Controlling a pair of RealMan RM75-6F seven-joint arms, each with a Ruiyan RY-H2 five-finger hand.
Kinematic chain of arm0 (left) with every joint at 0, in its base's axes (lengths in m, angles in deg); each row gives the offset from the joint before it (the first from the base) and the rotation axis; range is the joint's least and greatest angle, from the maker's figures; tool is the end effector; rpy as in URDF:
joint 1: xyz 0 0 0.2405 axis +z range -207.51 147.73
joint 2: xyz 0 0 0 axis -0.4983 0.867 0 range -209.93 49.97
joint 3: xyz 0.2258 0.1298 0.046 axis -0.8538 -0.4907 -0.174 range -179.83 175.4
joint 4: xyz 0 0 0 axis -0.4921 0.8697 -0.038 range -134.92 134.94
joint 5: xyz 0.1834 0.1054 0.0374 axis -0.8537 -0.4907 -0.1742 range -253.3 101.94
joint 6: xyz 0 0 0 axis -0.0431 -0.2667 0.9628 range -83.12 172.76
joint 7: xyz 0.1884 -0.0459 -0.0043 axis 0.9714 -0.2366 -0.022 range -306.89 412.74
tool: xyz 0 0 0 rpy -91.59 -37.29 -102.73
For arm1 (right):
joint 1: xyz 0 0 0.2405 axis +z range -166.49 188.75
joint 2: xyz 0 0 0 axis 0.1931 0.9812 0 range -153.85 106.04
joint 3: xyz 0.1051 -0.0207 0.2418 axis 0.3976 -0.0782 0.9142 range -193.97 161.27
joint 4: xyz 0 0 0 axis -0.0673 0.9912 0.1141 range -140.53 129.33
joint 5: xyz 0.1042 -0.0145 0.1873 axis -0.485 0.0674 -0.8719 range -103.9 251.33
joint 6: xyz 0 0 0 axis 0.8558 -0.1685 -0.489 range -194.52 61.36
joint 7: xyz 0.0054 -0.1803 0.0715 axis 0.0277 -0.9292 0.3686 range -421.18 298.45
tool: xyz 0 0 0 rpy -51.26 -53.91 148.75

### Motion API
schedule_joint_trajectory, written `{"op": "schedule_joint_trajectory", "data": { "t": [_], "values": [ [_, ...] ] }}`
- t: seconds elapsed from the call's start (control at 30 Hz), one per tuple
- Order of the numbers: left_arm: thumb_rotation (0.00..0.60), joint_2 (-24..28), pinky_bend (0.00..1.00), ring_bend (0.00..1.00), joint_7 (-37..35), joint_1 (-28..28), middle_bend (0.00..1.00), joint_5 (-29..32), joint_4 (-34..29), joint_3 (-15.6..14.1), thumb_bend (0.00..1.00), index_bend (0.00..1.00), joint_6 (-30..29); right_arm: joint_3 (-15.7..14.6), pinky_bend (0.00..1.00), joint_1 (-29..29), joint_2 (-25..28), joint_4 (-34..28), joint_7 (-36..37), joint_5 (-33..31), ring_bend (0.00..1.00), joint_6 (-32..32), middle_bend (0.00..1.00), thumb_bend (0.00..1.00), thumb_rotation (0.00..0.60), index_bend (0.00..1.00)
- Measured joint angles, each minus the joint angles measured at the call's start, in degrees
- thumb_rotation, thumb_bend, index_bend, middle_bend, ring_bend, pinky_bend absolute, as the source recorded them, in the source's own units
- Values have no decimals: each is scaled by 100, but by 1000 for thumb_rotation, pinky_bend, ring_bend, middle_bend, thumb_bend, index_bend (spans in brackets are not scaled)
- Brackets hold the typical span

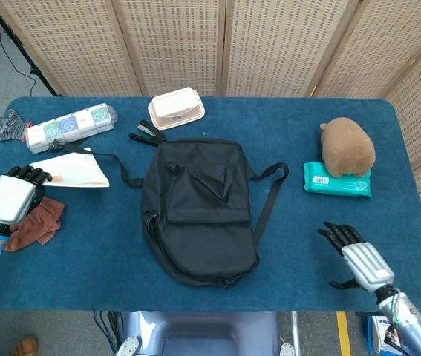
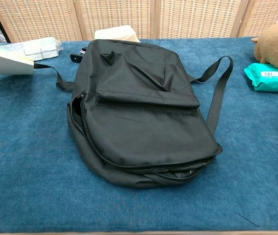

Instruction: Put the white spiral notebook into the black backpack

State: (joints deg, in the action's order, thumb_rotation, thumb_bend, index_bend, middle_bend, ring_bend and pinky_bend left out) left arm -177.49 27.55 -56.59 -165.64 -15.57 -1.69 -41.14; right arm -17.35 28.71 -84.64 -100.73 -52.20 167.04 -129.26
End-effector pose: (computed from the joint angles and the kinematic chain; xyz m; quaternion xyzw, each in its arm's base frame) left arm -0.3350 0.3857 0.1182 -0.6958 -0.1578 -0.4087 0.5692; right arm -0.2807 -0.2639 0.0857 0.7231 -0.4515 0.3360 0.4006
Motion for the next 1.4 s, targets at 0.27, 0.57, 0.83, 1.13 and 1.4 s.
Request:
{"op": "schedule_joint_trajectory", "data": {
  "t": [0.27, 0.57, 0.83, 1.13, 1.4],
  "values": [
    [600, 186, 492, 431, 101, -44, 556, -21, -397, -1, 586, 802, -44, 281, 61, 672, -653, -156, -408, -345, 2, 748, 82, 0, 600, 183],
    [600, 463, 492, 431, 423, -45, 556, -111, -874, -41, 587, 805, -195, 320, 78, 1167, -1351, -162, -770, -426, 39, 1239, 121, 0, 600, 210],
    [600, 622, 492, 431, 541, -37, 556, -133, -1138, -37, 587, 805, -210, 425, 78, 1424, -1815, -24, -1143, -748, 49, 1468, 133, 0, 600, 233],
    [600, 652, 492, 431, 488, -1, 556, -135, -1170, -31, 587, 805, -191, 411, 78, 1493, -2106, 77, -1514, -990, 49, 1409, 134, 0, 600, 217],
    [600, 617, 492, 431, 414, 35, 556, -129, -1072, -24, 587, 805, -175, 506, 78, 1581, -2057, -257, -1704, -1329, 49, 1444, 132, 0, 600, 215]
  ]
}}
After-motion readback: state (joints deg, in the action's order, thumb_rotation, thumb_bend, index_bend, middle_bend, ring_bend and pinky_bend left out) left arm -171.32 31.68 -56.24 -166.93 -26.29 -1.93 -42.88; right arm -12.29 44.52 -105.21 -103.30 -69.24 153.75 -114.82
